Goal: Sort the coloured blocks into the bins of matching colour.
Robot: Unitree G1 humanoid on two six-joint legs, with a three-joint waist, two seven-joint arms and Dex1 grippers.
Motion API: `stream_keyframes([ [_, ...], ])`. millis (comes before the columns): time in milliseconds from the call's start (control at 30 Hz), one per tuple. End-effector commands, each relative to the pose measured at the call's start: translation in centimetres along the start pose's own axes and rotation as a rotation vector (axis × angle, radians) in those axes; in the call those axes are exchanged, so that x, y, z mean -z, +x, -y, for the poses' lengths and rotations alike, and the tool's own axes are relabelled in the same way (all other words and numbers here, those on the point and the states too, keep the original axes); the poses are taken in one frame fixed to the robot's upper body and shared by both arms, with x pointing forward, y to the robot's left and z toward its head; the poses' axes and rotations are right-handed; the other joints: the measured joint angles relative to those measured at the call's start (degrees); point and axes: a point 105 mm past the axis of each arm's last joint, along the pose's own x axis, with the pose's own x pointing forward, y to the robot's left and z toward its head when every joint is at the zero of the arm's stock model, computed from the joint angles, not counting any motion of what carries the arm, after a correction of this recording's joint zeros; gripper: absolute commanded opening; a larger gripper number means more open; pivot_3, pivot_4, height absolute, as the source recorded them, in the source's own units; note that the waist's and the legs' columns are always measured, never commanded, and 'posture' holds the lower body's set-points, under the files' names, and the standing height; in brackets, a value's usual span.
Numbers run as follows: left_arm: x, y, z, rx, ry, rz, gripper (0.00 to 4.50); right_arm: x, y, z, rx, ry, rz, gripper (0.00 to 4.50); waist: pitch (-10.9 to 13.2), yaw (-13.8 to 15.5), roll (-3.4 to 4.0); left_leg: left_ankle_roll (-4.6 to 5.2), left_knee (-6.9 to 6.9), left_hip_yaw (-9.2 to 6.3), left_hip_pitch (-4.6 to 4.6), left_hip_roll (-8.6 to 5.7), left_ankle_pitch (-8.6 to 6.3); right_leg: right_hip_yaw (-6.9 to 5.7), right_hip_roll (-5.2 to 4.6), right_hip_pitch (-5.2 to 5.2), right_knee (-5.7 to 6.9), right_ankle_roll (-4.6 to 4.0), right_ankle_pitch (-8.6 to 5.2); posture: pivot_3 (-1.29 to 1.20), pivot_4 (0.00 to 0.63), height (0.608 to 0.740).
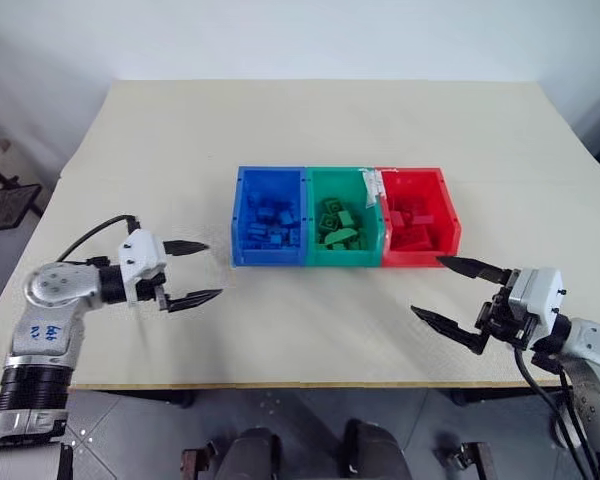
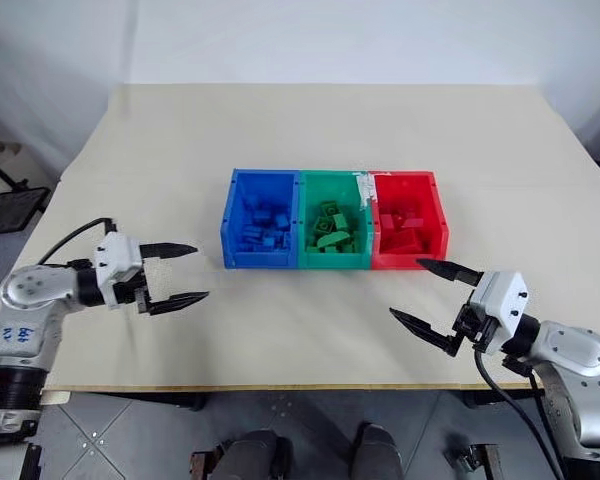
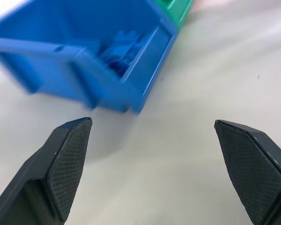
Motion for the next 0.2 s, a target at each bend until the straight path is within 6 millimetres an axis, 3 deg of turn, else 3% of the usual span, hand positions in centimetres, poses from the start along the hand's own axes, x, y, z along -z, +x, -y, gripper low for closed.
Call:
stream_keyframes([
  [33, -1.1, -0.6, 0.1, -0.040, 0.042, 0.026, 4.45, -0.3, -0.2, 0.2, -0.036, -0.020, 0.000, 4.50, 0.0, 0.0, 0.00, 0.00, 0.00, 0.00, 0.00, -0.01, 0.00, 0.00, -0.01, 0.00, 0.01, 0.00, 0.00, 0.00, 0.150, 0.740],
  [200, -1.3, 0.0, 1.2, -0.043, 0.035, 0.038, 4.45, -0.3, 0.1, 0.8, -0.030, -0.018, 0.014, 4.50, 0.0, -0.3, 0.00, -0.01, -0.07, 0.00, 0.00, 0.06, -0.01, -0.06, 0.04, -0.03, 0.02, 0.00, 0.00, 0.00, 0.150, 0.740],
])
